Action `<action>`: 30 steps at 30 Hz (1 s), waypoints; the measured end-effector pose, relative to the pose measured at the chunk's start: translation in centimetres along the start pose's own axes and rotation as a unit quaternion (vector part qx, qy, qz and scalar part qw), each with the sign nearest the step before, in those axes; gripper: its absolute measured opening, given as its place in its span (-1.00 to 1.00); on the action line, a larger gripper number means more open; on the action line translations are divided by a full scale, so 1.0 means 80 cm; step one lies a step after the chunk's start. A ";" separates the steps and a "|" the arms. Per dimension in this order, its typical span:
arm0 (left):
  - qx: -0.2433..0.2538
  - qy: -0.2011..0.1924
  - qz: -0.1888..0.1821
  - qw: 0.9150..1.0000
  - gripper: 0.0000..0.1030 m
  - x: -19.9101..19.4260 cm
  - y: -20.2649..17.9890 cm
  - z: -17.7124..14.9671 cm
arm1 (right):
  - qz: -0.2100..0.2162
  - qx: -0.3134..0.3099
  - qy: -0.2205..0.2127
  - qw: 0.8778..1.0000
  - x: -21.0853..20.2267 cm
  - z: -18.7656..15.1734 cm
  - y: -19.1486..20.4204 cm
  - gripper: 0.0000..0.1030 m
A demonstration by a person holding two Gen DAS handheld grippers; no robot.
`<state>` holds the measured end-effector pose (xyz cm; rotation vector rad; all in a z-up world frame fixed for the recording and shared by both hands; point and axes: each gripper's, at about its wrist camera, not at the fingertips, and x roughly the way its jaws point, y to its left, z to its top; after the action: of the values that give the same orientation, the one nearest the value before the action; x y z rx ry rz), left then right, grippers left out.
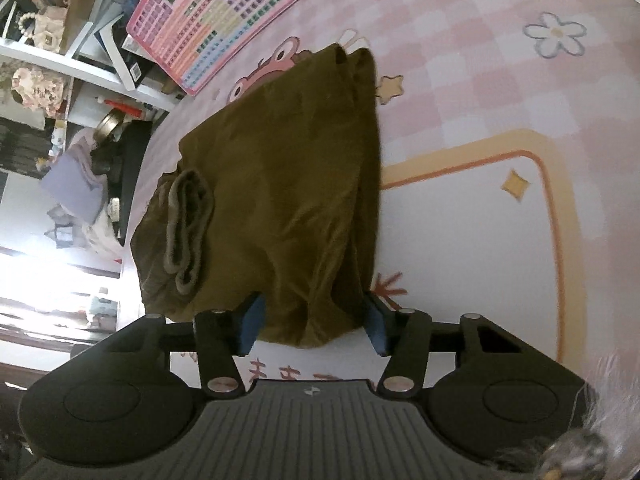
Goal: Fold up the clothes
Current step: 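Grasp the trousers' edge with the right gripper and lift it to fold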
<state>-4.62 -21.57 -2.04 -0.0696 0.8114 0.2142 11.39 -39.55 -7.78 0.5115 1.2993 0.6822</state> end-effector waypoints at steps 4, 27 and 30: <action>0.033 0.007 0.005 0.999 0.74 0.005 -0.016 0.001 | -0.007 -0.001 0.006 1.000 0.007 0.006 0.000 -0.58; 0.386 -0.031 0.076 0.919 0.74 0.094 -0.143 -0.010 | 0.056 -0.001 0.019 0.998 -0.020 0.025 0.020 -0.67; 0.391 -0.043 0.076 0.916 0.73 0.099 -0.143 -0.010 | 0.055 -0.005 0.015 0.998 -0.026 0.025 0.018 -0.58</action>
<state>2.56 -31.59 -8.56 0.7563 0.7668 0.0251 12.88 -39.95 -4.95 0.5706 1.3029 0.7902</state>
